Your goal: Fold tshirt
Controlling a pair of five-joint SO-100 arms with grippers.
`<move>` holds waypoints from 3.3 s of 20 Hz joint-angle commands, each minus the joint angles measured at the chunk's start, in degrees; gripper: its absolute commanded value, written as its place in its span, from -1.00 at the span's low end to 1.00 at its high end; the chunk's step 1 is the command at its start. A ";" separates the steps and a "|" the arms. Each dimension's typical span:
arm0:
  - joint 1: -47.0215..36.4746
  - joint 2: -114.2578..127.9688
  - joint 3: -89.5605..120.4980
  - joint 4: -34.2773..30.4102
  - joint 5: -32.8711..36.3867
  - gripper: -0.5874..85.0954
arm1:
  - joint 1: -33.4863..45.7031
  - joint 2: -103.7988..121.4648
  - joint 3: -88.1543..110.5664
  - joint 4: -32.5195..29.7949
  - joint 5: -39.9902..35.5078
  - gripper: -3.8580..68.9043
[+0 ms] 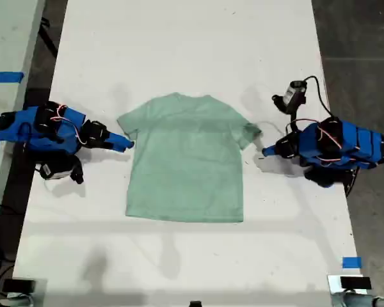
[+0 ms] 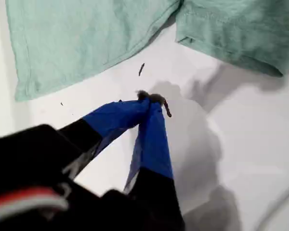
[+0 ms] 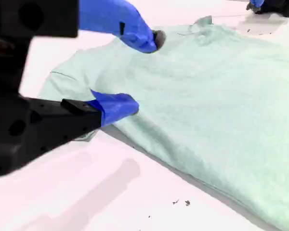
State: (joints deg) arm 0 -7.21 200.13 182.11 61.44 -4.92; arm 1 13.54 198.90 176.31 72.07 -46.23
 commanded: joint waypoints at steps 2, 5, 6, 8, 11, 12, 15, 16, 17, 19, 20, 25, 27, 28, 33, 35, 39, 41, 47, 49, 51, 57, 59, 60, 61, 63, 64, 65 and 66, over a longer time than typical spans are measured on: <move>-2.20 6.15 -0.09 -5.10 -9.40 -0.98 | -0.35 0.88 -3.34 -6.33 42.80 -0.93; -2.20 6.15 -0.09 -4.92 -9.40 -0.98 | -0.62 0.88 -3.34 -6.33 43.07 -0.93; -2.20 6.15 -0.09 -4.83 -9.40 -0.98 | -0.70 0.88 -3.34 -6.33 43.15 -0.93; -2.20 6.15 -0.18 -4.83 -9.40 -0.98 | -0.88 0.88 -3.34 -6.33 43.33 -0.93; -2.81 6.15 -0.62 -5.27 -9.67 -0.98 | -1.14 0.88 -5.01 -5.98 42.71 -0.93; -3.25 6.06 -0.97 -4.92 -9.76 -0.98 | -1.14 0.79 -6.06 -5.27 42.54 -0.93; -5.01 2.37 -4.75 -4.48 -9.58 -0.98 | -1.32 -2.37 -9.67 -5.54 42.19 -0.93; -5.10 -1.14 -6.59 -5.80 -9.49 -0.98 | -1.23 -5.98 -11.78 -6.59 41.57 -0.93; -5.10 -6.33 -9.14 -7.38 -9.14 -0.98 | -0.79 -11.25 -15.12 -7.47 40.34 -0.93; -6.06 -19.16 -17.67 -8.44 -7.03 -0.98 | 0.97 -25.31 -25.31 -7.47 36.12 -0.93; -7.29 -25.40 -23.29 -7.38 -4.92 -0.98 | 1.85 -31.99 -30.59 -7.47 33.75 -0.93; -18.98 -47.20 -49.83 5.19 10.55 -0.98 | 7.29 -54.23 -53.61 -0.44 22.76 -0.93; -25.31 -55.02 -58.89 11.78 18.54 -0.98 | 10.28 -60.82 -62.23 5.01 18.54 -0.93; -28.21 -59.24 -63.19 14.59 22.59 -0.98 | 11.78 -63.63 -65.83 7.38 16.44 -0.93; -35.07 -69.35 -73.48 19.78 31.90 -0.98 | 18.72 -79.63 -83.41 20.30 5.71 -0.93; -35.24 -69.87 -73.48 19.95 32.08 -0.98 | 19.95 -82.18 -84.73 20.65 2.90 -0.84; -33.84 -70.22 -70.75 19.51 31.73 -0.98 | 23.12 -83.14 -81.30 18.46 -2.37 0.08; -33.57 -70.22 -69.61 18.81 31.55 -0.98 | 25.22 -82.53 -76.03 15.03 -4.57 0.12; -34.28 -69.96 -68.55 18.02 31.73 -0.98 | 28.48 -81.91 -56.25 -1.76 -7.21 0.13; -34.45 -69.96 -68.03 17.67 31.82 -0.98 | 29.27 -82.27 -50.71 -6.94 -7.73 0.13; -34.72 -69.96 -67.50 17.40 31.82 -0.98 | 29.97 -83.94 -46.49 -11.34 -7.73 0.13; -35.07 -69.96 -67.15 16.70 31.99 -0.98 | 30.06 -97.12 -47.81 -14.59 -4.57 0.13; -35.07 -69.96 -66.88 16.70 31.99 -0.98 | 29.97 -99.58 -49.57 -14.50 -3.87 0.11; -34.98 -69.96 -66.71 16.70 31.90 -0.98 | 30.15 -100.72 -50.27 -14.50 -3.78 0.09; -34.80 -69.87 -66.45 16.70 31.82 -0.98 | 30.50 -101.95 -51.06 -14.41 -3.69 0.06; -34.63 -69.61 -65.83 16.70 31.55 -0.98 | 30.85 -104.15 -52.82 -13.80 -4.13 0.02; -34.45 -69.26 -65.65 16.70 31.55 -0.98 | 30.94 -104.68 -53.88 -13.10 -4.57 0.03; -34.45 -68.82 -65.39 16.70 31.46 -0.98 | 31.03 -104.77 -54.76 -12.48 -4.83 0.03; -34.45 -68.29 -65.30 16.79 31.46 -0.98 | 31.20 -104.68 -55.81 -11.43 -5.19 0.03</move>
State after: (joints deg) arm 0 -41.57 130.08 117.42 79.10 26.63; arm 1 43.77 93.96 124.72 59.15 -50.89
